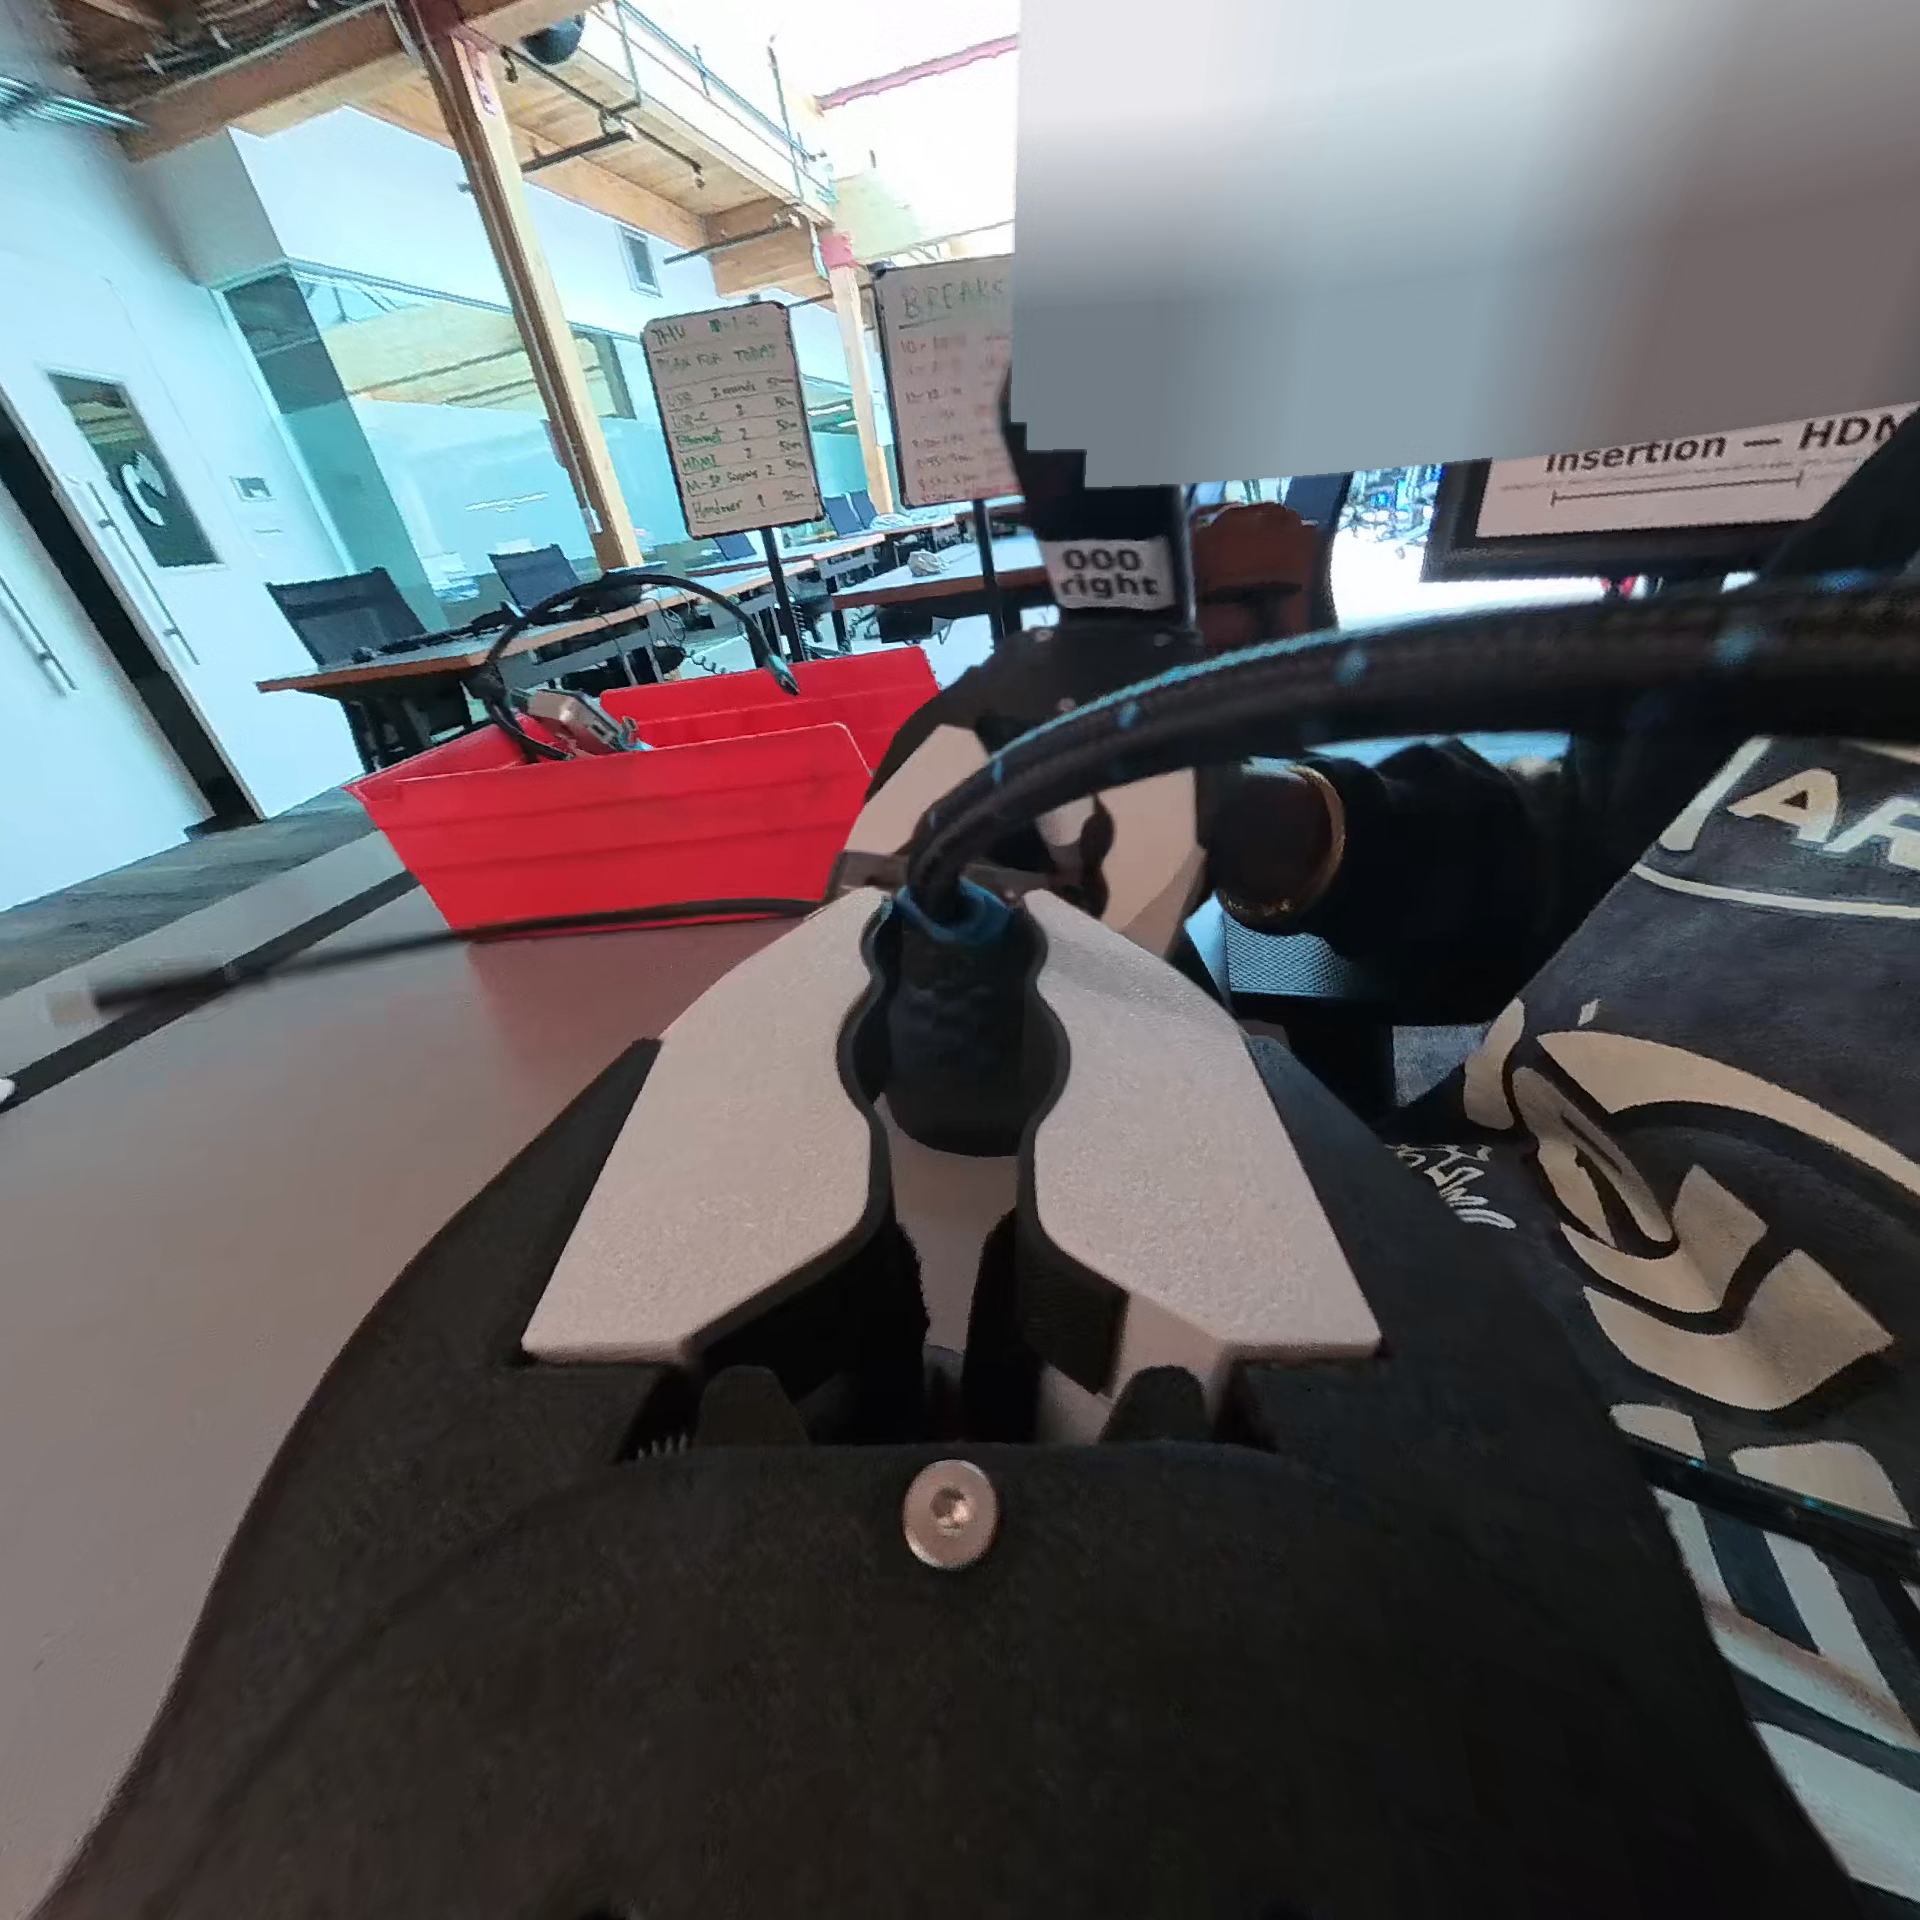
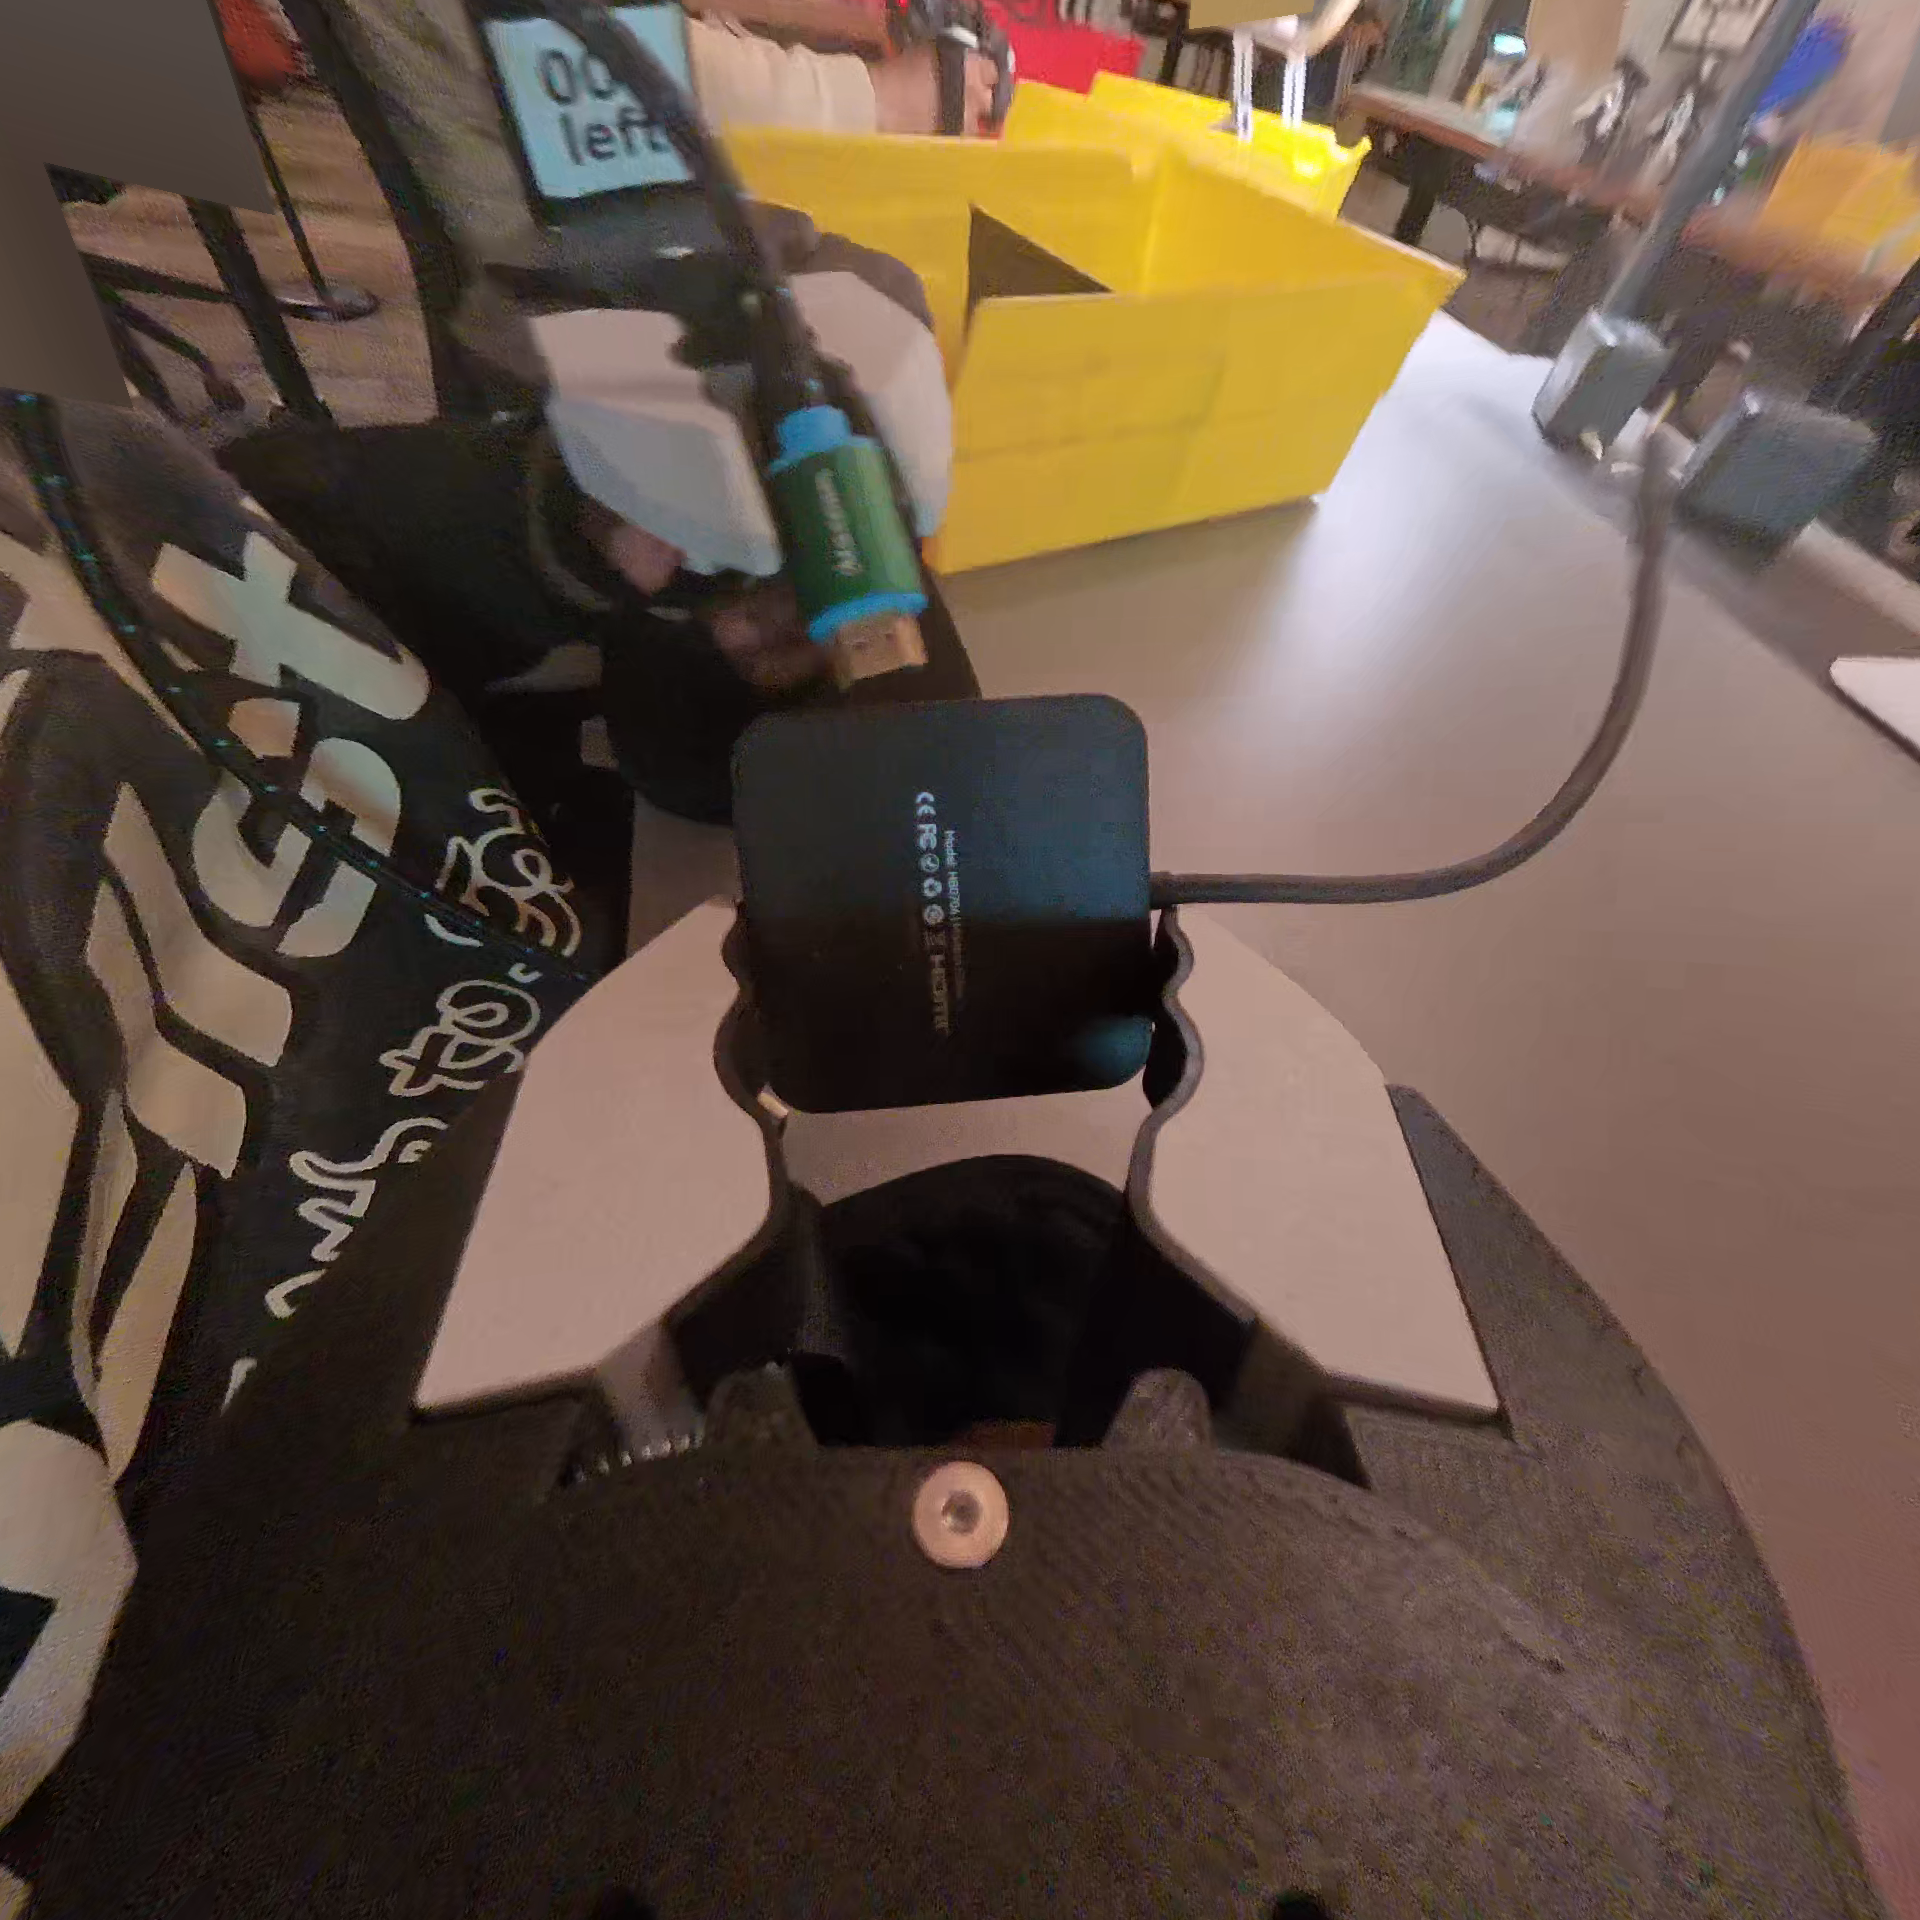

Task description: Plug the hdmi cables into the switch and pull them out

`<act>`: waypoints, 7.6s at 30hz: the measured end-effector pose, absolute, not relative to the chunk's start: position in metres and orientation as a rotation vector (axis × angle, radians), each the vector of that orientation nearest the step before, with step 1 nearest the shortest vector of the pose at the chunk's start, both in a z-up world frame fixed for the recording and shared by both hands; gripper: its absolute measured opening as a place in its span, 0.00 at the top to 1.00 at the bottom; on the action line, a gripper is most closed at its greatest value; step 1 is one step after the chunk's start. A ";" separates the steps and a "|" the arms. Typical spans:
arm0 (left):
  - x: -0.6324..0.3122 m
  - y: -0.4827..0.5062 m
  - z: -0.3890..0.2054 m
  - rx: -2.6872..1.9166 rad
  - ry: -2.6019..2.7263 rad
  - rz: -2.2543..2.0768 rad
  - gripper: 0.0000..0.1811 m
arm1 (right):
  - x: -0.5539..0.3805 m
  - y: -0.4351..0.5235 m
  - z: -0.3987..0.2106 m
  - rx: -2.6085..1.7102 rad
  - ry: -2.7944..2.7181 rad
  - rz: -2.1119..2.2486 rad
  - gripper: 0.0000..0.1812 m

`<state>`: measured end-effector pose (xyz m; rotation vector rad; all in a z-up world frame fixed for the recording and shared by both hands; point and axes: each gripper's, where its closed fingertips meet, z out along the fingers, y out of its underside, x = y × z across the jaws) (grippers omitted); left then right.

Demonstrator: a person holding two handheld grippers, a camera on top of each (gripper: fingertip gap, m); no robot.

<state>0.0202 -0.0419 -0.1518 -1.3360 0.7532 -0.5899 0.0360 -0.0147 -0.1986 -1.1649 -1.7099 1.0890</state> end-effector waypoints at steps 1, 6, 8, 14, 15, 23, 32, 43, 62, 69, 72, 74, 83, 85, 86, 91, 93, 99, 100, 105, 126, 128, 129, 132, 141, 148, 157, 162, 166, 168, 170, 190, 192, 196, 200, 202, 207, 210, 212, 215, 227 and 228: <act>0.019 -0.042 -0.150 -1.334 0.740 -0.603 0.89 | 0.038 -0.018 -0.200 -1.138 -1.724 1.090 0.59; 0.023 -0.046 -0.151 -1.329 0.761 -0.660 0.89 | 0.037 -0.024 -0.208 -1.094 -1.781 1.023 0.59; 0.024 -0.046 -0.152 -1.342 0.766 -0.659 0.89 | 0.037 -0.023 -0.210 -1.093 -1.783 0.998 0.59; 0.028 -0.044 -0.160 -1.407 0.775 -0.698 0.89 | 0.037 -0.017 -0.207 -1.106 -1.721 0.981 0.59; 0.029 -0.044 -0.160 -1.408 0.775 -0.698 0.89 | 0.037 -0.018 -0.207 -1.106 -1.727 0.978 0.59; 0.028 -0.040 -0.163 -1.442 0.760 -0.681 0.89 | 0.036 -0.015 -0.212 -1.122 -1.730 0.943 0.59; 0.032 -0.042 -0.168 -1.465 0.808 -0.646 0.89 | 0.037 -0.017 -0.212 -1.117 -1.741 0.959 0.59; 0.037 -0.043 -0.165 -1.435 0.807 -0.642 0.89 | 0.040 -0.019 -0.206 -1.077 -1.721 1.024 0.60; 0.050 -0.045 -0.143 -1.266 0.699 -0.655 0.89 | 0.046 -0.024 -0.178 -0.932 -1.571 1.148 0.60; 0.048 -0.042 -0.145 -1.286 0.679 -0.691 0.89 | 0.042 -0.022 -0.180 -0.960 -1.568 1.128 0.59; 0.049 -0.043 -0.144 -1.291 0.683 -0.788 0.88 | 0.042 -0.024 -0.174 -0.932 -1.546 1.142 0.59; 0.037 -0.041 -0.134 -1.231 0.583 -0.822 0.80 | 0.045 -0.020 -0.163 -0.925 -1.485 1.192 0.59; -0.012 -0.031 -0.113 -1.092 0.251 -0.819 0.78 | 0.113 0.078 0.003 -0.939 -0.918 1.212 0.59; -0.009 -0.031 -0.114 -1.100 0.268 -0.795 0.78 | 0.148 0.115 0.038 -0.958 -0.759 1.042 0.59; -0.008 -0.031 -0.115 -1.104 0.276 -0.786 0.78 | 0.169 0.131 0.051 -0.947 -0.676 0.919 0.60; -0.007 -0.031 -0.115 -1.107 0.277 -0.784 0.79 | 0.285 0.174 0.068 -0.942 -0.282 0.124 0.60; -0.007 -0.031 -0.115 -1.104 0.277 -0.790 0.79 | 0.306 0.176 0.066 -0.978 -0.280 -0.178 0.60; -0.004 -0.033 -0.116 -1.105 0.298 -0.778 0.80 | 0.296 0.201 0.039 -0.934 -0.588 -0.832 0.59; -0.004 -0.033 -0.116 -1.103 0.301 -0.778 0.80 | 0.286 0.215 0.024 -0.964 -0.669 -0.813 0.60; -0.005 -0.034 -0.116 -1.103 0.290 -0.816 0.81 | 0.240 0.269 -0.058 -1.122 -1.007 -0.482 0.59; -0.006 -0.034 -0.116 -1.102 0.277 -0.835 0.82 | 0.260 0.256 -0.164 -2.060 -1.017 0.370 0.49; -0.006 -0.034 -0.116 -1.105 0.279 -0.833 0.82 | 0.290 0.267 -0.155 -2.054 -0.863 0.291 0.52; -0.005 -0.033 -0.117 -1.107 0.281 -0.833 0.82 | 0.304 0.272 -0.158 -2.087 -0.795 0.262 0.52; -0.005 -0.033 -0.117 -1.112 0.281 -0.833 0.82 | 0.332 0.281 -0.188 -2.262 -0.688 0.217 0.60; -0.006 -0.031 -0.118 -1.119 0.273 -0.843 0.82 | 0.290 0.276 -0.220 -2.365 -0.913 0.231 0.97; -0.005 -0.033 -0.117 -1.112 0.282 -0.832 0.82 | 0.240 0.262 -0.227 -2.391 -1.083 0.189 0.90; -0.005 -0.030 -0.119 -1.130 0.276 -0.834 0.82 | 0.246 0.177 -0.160 -2.090 -1.335 0.426 0.61; -0.001 -0.027 -0.122 -1.163 0.288 -0.846 0.82 | 0.189 0.060 -0.190 -1.803 -2.021 0.667 0.73; -0.002 -0.026 -0.121 -1.162 0.284 -0.852 0.82 | 0.199 0.069 -0.249 -1.791 -2.149 0.222 0.72; -0.002 -0.026 -0.122 -1.166 0.284 -0.859 0.82 | 0.198 0.069 -0.254 -1.781 -2.134 0.249 0.75; -0.001 -0.026 -0.122 -1.168 0.285 -0.857 0.82 | 0.197 0.069 -0.251 -1.729 -2.120 0.297 0.85; -0.001 -0.026 -0.122 -1.162 0.283 -0.862 0.82 | 0.115 0.139 -0.078 -1.195 -1.913 0.545 0.82; -0.002 -0.026 -0.121 -1.159 0.279 -0.866 0.82 | 0.131 0.122 -0.118 -1.191 -2.114 0.407 0.73; 0.000 -0.027 -0.122 -1.166 0.292 -0.856 0.82 | 0.177 0.100 -0.181 -1.113 -2.303 0.172 0.73; 0.001 -0.025 -0.123 -1.176 0.295 -0.852 0.82 | 0.224 0.111 -0.226 -1.222 -2.310 -0.110 0.73; 0.001 -0.024 -0.123 -1.184 0.290 -0.861 0.82 | 0.230 0.114 -0.244 -1.223 -2.277 -0.159 0.74; 0.002 -0.023 -0.124 -1.195 0.292 -0.878 0.82 | 0.218 0.120 -0.237 -1.042 -2.125 -0.230 0.95; 0.002 -0.023 -0.124 -1.191 0.297 -0.878 0.82 | 0.203 0.125 -0.187 -1.055 -1.971 -0.062 0.95; 0.002 -0.024 -0.124 -1.185 0.299 -0.873 0.82 | 0.195 0.144 -0.139 -1.052 -1.815 -0.036 0.96; 0.002 -0.025 -0.123 -1.181 0.299 -0.869 0.82 | 0.187 0.186 -0.090 -1.182 -1.660 -0.003 0.96; 0.001 -0.026 -0.122 -1.172 0.298 -0.864 0.82 | 0.128 0.393 -0.079 -1.815 -1.402 -0.239 0.96; 0.001 -0.026 -0.122 -1.168 0.296 -0.862 0.82 | 0.125 0.403 -0.091 -1.849 -1.415 -0.275 0.96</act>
